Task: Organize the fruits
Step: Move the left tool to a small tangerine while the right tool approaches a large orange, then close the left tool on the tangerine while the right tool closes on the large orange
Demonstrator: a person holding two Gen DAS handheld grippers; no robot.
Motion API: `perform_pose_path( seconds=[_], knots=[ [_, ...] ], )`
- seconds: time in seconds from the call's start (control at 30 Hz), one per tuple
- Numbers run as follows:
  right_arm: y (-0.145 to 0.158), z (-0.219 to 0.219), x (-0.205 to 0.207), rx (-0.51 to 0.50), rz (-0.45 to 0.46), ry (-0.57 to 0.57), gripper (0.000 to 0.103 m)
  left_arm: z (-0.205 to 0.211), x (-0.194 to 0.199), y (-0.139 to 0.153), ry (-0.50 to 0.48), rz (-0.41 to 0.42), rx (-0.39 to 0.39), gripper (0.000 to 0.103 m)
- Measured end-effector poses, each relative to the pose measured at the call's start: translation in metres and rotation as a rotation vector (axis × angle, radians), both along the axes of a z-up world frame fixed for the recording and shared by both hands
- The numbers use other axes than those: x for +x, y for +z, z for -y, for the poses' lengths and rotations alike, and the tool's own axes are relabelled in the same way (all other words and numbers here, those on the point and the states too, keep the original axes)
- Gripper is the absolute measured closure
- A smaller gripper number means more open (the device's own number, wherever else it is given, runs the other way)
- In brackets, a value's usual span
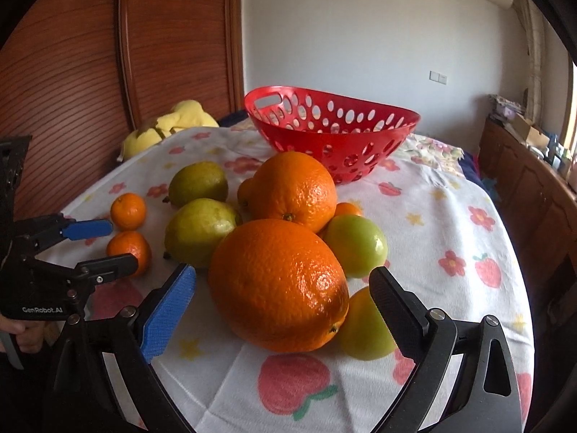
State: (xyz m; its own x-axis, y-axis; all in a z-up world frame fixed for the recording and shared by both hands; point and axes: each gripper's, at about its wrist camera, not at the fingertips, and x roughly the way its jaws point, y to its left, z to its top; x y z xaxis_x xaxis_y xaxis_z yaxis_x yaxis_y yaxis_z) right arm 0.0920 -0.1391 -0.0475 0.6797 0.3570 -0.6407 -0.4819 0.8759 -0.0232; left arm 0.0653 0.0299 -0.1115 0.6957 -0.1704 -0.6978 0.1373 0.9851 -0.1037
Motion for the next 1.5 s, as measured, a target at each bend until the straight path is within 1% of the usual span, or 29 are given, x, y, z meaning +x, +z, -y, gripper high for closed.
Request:
perform_pose_path(
  seconds=[0.13, 0.23, 0.57, 0.7, 0.97, 1.03, 1.07, 1.13, 1.5],
  knots=[
    [-0.004, -0.003, 0.003, -0.021, -0.005, 0.020, 0.004, -0.001, -0.001, -0.002, -0.018, -0.014, -0.032, 0.048],
    [-0.008, -0.003, 0.005, -0.019, -0.018, 0.023, 0.004, 0.001, -0.002, -0.002, -0.025, -0.015, -0.029, 0.051],
    [-0.017, -0.011, 0.008, -0.065, -0.011, 0.037, 0.004, 0.002, 0.000, -0.009, -0.022, -0.032, -0.029, 0.050],
    [-0.020, -0.014, 0.007, -0.081, -0.010, 0.045, 0.004, 0.001, -0.001, -0.007, -0.023, -0.029, -0.038, 0.055],
    [-0.025, -0.020, 0.009, -0.113, -0.010, 0.059, 0.004, 0.002, 0.000, -0.008, -0.027, -0.029, -0.033, 0.055],
    [-0.026, -0.021, 0.008, -0.121, -0.007, 0.058, 0.005, 0.002, 0.000, -0.007, -0.032, -0.026, -0.036, 0.058],
    [-0.026, -0.020, 0.008, -0.124, -0.005, 0.056, 0.007, 0.002, -0.001, -0.007, -0.031, -0.026, -0.033, 0.059],
    [-0.025, -0.019, 0.008, -0.131, 0.004, 0.047, 0.014, 0.003, -0.001, -0.007, -0.031, -0.023, -0.031, 0.059],
    [-0.021, -0.013, 0.000, -0.106, -0.025, 0.080, 0.014, 0.001, -0.008, 0.002, -0.042, 0.006, -0.046, 0.059]
  ],
)
